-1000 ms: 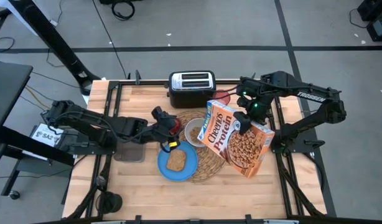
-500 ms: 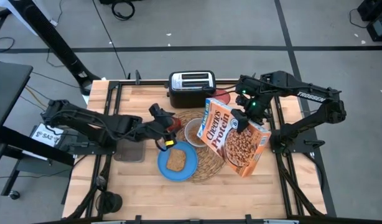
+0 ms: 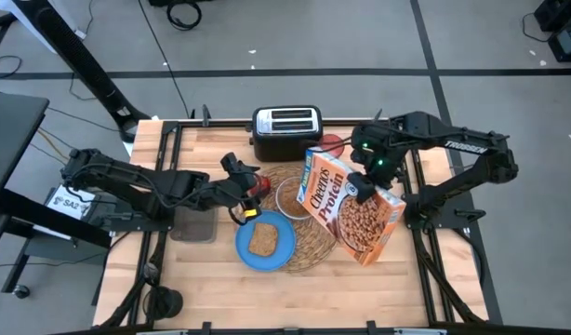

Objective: Arrange a breakfast setting
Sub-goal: Pour the cereal from the orange cereal box into the white bowl

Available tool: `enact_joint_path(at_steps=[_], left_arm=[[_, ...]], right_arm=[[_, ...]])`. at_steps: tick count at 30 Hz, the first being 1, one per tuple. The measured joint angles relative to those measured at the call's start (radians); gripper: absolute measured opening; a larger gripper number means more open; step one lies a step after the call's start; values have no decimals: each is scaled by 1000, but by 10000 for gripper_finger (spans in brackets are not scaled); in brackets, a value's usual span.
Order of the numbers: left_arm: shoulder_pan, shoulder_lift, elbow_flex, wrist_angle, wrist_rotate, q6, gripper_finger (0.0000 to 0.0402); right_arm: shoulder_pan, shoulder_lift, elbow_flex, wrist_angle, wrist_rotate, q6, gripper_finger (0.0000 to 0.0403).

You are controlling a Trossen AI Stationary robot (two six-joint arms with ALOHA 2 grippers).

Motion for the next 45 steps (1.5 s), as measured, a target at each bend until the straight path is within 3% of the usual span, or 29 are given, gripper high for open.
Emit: enact_joint_path(at_steps=[14,24,31,39,45], left_arm=[[10,-40,-1,-7,-9,11,293],[52,-156,-1,9,-11,-68,293],[52,-262,-2,139,-11,-82,293],[19,-340,-1,282,-10,-79,293],[-6,-371,-1,361,-9,-80,293]], right_arm=[[231,-30,0,-66,270,-156,169],[411,-132,0,-84,475,-211,165],[558,-159,-5,-80,645,-322,165],[720,-296,-175,21,744,-292,165],[853,-456,-329,118,916,-213,164]])
